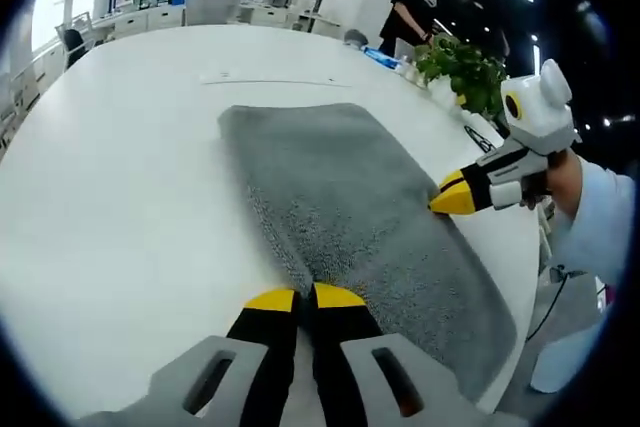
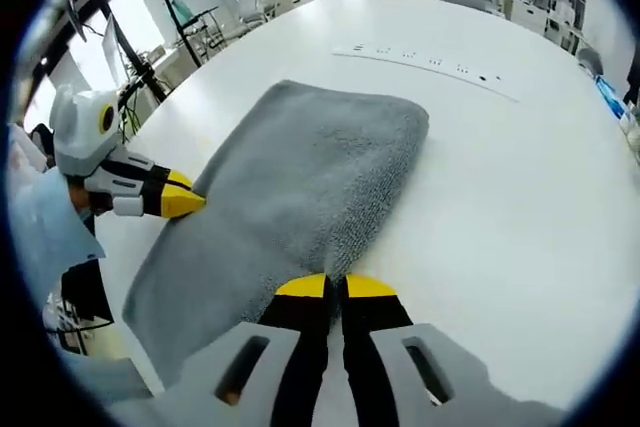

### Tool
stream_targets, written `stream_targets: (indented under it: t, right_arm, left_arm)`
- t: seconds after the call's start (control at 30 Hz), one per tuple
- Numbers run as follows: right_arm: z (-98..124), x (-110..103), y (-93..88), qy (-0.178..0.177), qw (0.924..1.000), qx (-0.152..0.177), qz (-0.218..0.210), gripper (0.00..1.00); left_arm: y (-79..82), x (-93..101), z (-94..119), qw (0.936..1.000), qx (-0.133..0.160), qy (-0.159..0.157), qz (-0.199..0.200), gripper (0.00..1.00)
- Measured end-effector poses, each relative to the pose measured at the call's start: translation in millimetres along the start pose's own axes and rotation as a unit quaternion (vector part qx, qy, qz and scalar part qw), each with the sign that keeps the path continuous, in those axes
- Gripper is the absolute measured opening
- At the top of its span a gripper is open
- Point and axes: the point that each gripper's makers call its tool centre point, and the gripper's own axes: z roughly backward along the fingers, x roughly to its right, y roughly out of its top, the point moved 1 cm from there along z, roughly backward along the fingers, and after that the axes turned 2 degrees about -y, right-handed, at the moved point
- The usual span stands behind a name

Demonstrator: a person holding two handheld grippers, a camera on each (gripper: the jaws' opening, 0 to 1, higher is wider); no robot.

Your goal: Fold the towel on the table until its edges align and the towel forms a compact rectangular stack.

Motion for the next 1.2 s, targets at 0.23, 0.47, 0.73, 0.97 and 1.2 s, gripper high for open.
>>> stream_targets:
  t: [0.23,0.47,0.73,0.97,1.2]
  right_arm:
    - [6.4,20.1,-3.4,-0.008,0.9999,-0.001,0.007,0.01]
    - [14.3,36.0,-8.4,-0.013,0.9999,-0.002,0.01,0.01]
    - [20.1,53.4,-22.1,-0.019,0.9998,-0.005,0.01,0.01]
    - [17.8,61.1,-23.7,-0.017,0.9997,-0.006,0.014,0.01]
    - [17.2,58.9,-29.6,-0.015,0.9995,-0.002,0.027,0.02]
  left_arm:
    - [3.6,30.7,-5.9,1.0,0.002,-0.002,-0.005,0.03]
    - [12.7,35.0,-23.4,0.9999,0.003,0.0,-0.017,0.03]
    - [15.1,56.0,-30.6,0.9997,0.004,-0.002,-0.023,0.03]
    - [15.1,58.2,-35.2,0.9993,0.007,0.011,-0.036,0.03]
    - [14.3,58.4,-35.0,0.9977,0.01,0.02,-0.063,0.03]
